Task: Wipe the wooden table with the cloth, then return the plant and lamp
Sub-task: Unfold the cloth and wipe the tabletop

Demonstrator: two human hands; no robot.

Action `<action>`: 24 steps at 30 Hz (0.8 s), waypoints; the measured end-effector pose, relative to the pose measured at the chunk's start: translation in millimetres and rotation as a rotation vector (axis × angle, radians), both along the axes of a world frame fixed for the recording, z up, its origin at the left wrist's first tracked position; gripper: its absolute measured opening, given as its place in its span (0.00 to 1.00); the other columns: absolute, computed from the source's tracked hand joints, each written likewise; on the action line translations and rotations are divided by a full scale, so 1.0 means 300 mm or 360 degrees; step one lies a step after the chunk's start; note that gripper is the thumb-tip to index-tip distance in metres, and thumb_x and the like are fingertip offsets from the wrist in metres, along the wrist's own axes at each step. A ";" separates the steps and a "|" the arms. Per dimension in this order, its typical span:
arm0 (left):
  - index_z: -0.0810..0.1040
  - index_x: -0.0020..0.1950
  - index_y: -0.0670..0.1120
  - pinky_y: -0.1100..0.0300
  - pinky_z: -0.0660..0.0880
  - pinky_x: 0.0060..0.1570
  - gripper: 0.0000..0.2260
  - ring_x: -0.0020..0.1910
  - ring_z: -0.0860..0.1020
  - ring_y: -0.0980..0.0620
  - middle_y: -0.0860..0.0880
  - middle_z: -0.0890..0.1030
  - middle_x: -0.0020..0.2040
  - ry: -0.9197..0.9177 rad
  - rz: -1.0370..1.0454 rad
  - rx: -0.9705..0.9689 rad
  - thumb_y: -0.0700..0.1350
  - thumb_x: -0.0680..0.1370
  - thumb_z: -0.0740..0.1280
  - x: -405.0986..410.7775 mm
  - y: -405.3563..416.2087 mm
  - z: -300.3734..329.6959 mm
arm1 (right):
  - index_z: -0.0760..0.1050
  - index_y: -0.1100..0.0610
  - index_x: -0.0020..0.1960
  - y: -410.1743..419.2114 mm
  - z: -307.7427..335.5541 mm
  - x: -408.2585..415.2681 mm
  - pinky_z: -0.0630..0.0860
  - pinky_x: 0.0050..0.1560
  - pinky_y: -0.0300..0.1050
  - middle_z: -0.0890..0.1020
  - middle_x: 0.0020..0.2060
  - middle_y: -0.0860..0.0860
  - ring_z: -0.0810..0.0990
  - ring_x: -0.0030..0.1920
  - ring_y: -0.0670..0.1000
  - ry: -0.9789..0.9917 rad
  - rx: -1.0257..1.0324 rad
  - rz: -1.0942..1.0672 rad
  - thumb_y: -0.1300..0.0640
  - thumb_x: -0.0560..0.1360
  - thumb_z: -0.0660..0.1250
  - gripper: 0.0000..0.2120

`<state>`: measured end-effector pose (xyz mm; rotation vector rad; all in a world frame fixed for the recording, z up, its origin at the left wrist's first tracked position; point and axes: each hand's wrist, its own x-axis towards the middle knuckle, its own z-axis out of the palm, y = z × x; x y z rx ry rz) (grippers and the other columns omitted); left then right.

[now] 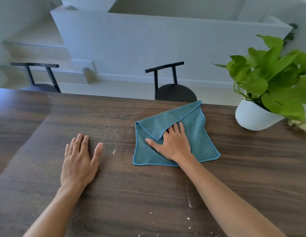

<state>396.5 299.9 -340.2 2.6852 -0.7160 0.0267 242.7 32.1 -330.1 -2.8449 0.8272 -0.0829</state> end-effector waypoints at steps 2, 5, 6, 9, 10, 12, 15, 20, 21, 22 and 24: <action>0.63 0.78 0.42 0.50 0.47 0.79 0.43 0.80 0.54 0.46 0.43 0.59 0.80 0.0011 -0.0005 -0.0003 0.72 0.76 0.42 -0.003 -0.003 0.004 | 0.75 0.51 0.68 0.025 -0.006 -0.053 0.50 0.79 0.58 0.75 0.69 0.48 0.64 0.75 0.51 -0.0220 0.0019 -0.0009 0.20 0.71 0.50 0.43; 0.63 0.78 0.42 0.50 0.48 0.79 0.43 0.80 0.54 0.46 0.43 0.59 0.80 0.0013 0.0002 -0.0008 0.72 0.76 0.42 -0.005 -0.006 0.008 | 0.84 0.50 0.43 0.023 -0.005 -0.127 0.69 0.66 0.57 0.84 0.46 0.43 0.78 0.56 0.49 -0.0812 -0.0106 -0.0203 0.28 0.72 0.62 0.26; 0.63 0.78 0.42 0.50 0.48 0.79 0.43 0.80 0.54 0.46 0.43 0.59 0.80 0.0018 0.0003 -0.0008 0.72 0.76 0.42 -0.007 -0.006 0.009 | 0.81 0.51 0.37 0.015 0.001 -0.139 0.73 0.59 0.55 0.82 0.39 0.43 0.78 0.49 0.49 -0.1004 -0.0151 -0.0266 0.31 0.72 0.65 0.23; 0.62 0.78 0.42 0.50 0.47 0.79 0.44 0.80 0.53 0.47 0.44 0.58 0.80 0.0026 0.0007 -0.0016 0.73 0.75 0.42 -0.009 -0.005 0.011 | 0.77 0.52 0.45 -0.012 0.040 -0.108 0.74 0.55 0.57 0.77 0.45 0.49 0.74 0.50 0.53 -0.1091 -0.0178 -0.0306 0.32 0.72 0.66 0.22; 0.62 0.78 0.42 0.50 0.47 0.79 0.44 0.80 0.53 0.47 0.44 0.58 0.80 0.0025 0.0007 -0.0016 0.73 0.75 0.42 -0.010 -0.005 0.011 | 0.77 0.50 0.55 -0.015 0.053 -0.075 0.71 0.64 0.63 0.77 0.56 0.53 0.74 0.59 0.57 -0.0891 -0.0091 -0.0317 0.28 0.72 0.63 0.27; 0.62 0.78 0.42 0.50 0.47 0.79 0.44 0.80 0.53 0.48 0.44 0.58 0.80 0.0025 0.0008 -0.0013 0.73 0.76 0.42 -0.008 -0.003 0.013 | 0.60 0.36 0.75 -0.011 0.060 0.002 0.48 0.73 0.75 0.58 0.78 0.59 0.54 0.77 0.67 -0.0305 0.0163 -0.0387 0.18 0.68 0.51 0.41; 0.62 0.78 0.43 0.50 0.47 0.79 0.43 0.80 0.53 0.48 0.44 0.58 0.80 0.0016 0.0007 -0.0010 0.73 0.76 0.42 -0.006 -0.003 0.005 | 0.44 0.34 0.79 0.004 0.012 0.103 0.35 0.68 0.79 0.42 0.81 0.59 0.38 0.77 0.71 0.0172 0.0161 -0.0338 0.14 0.62 0.39 0.49; 0.61 0.78 0.42 0.50 0.47 0.79 0.43 0.80 0.52 0.48 0.44 0.58 0.80 0.0019 -0.0006 -0.0005 0.72 0.76 0.42 -0.005 -0.003 0.002 | 0.42 0.37 0.80 0.028 0.008 0.058 0.39 0.74 0.73 0.44 0.82 0.51 0.40 0.80 0.62 0.0176 0.0018 0.0070 0.16 0.67 0.39 0.47; 0.61 0.79 0.42 0.50 0.47 0.79 0.43 0.80 0.52 0.48 0.44 0.57 0.80 0.0023 -0.0002 -0.0012 0.72 0.76 0.42 -0.004 0.001 0.003 | 0.41 0.38 0.80 0.033 0.002 0.007 0.40 0.76 0.70 0.45 0.82 0.50 0.41 0.81 0.60 0.0151 -0.0011 0.0120 0.16 0.67 0.40 0.47; 0.61 0.79 0.42 0.50 0.47 0.79 0.43 0.80 0.52 0.48 0.44 0.57 0.80 0.0033 0.0003 -0.0016 0.72 0.77 0.42 -0.003 0.003 0.005 | 0.41 0.39 0.80 0.025 -0.003 -0.044 0.40 0.77 0.68 0.45 0.82 0.48 0.41 0.81 0.58 0.0143 -0.0031 0.0129 0.16 0.67 0.41 0.48; 0.60 0.79 0.42 0.50 0.46 0.79 0.43 0.80 0.52 0.48 0.44 0.57 0.81 0.0017 0.0008 0.0016 0.72 0.77 0.42 -0.006 -0.001 0.010 | 0.40 0.39 0.80 -0.042 -0.002 -0.107 0.40 0.78 0.64 0.44 0.82 0.46 0.41 0.81 0.55 0.0164 -0.0038 0.0033 0.15 0.65 0.41 0.50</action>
